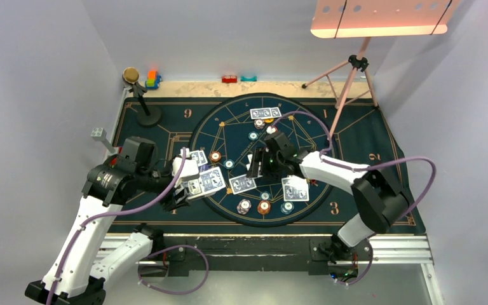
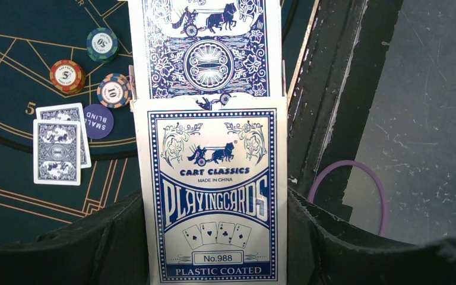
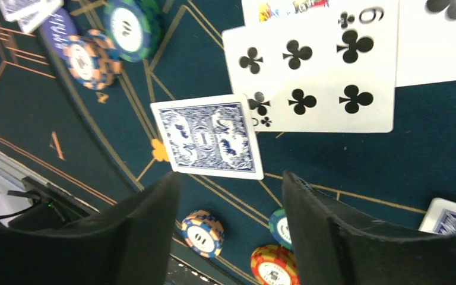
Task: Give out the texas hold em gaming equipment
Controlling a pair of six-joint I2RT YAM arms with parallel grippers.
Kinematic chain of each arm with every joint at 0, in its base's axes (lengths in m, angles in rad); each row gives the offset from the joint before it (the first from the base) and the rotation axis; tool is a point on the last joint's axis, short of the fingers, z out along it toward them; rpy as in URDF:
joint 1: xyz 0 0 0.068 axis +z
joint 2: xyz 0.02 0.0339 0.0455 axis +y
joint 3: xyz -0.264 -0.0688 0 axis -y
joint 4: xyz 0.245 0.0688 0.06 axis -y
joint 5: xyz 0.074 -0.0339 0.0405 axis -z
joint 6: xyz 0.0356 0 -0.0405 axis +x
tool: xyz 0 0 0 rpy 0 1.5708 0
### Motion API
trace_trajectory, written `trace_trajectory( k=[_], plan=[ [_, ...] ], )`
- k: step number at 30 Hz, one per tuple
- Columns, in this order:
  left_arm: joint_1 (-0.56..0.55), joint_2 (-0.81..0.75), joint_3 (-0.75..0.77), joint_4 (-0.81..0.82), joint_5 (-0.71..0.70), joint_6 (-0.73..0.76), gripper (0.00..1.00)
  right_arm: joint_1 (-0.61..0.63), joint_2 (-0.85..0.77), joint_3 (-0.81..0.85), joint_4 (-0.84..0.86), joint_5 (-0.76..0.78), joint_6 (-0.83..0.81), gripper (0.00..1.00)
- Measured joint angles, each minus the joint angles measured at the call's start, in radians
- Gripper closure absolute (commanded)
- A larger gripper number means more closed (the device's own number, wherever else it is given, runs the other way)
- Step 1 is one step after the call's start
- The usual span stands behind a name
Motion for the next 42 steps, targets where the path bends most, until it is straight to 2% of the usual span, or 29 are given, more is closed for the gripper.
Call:
trace_trajectory(
  k=[5, 12, 16, 21, 32, 34, 40, 42],
  plan=[
    [0.000, 0.000, 0.000, 0.001, 0.000, 0.000, 1.00, 0.000, -0.135, 0.091, -0.111, 0.049, -0.034, 0.16],
    [0.000, 0.003, 0.000, 0.004, 0.009, -0.001, 1.00, 0.005, -0.339, 0.154, -0.092, -0.063, -0.039, 0.09],
    [0.000, 0.006, 0.000, 0.011, 0.017, -0.002, 1.00, 0.069, -0.388, 0.161, -0.066, -0.076, -0.027, 0.07],
    [0.000, 0.011, 0.000, 0.018, 0.023, -0.006, 1.00, 0.172, -0.355, 0.199, -0.041, -0.122, -0.005, 0.06],
    [0.000, 0.012, 0.000, 0.035, 0.023, -0.024, 1.00, 0.260, -0.201, 0.276, -0.008, -0.184, 0.012, 0.03],
    [0.000, 0.012, 0.000, 0.039, 0.023, -0.026, 1.00, 0.266, -0.185, 0.277, -0.010, -0.192, 0.014, 0.07],
    [0.000, 0.012, 0.000, 0.040, 0.022, -0.026, 1.00, 0.266, -0.193, 0.278, -0.019, -0.183, 0.019, 0.31],
    [0.000, 0.012, 0.000, 0.040, 0.021, -0.026, 1.00, 0.266, -0.200, 0.284, -0.032, -0.170, 0.018, 0.36]
  ],
)
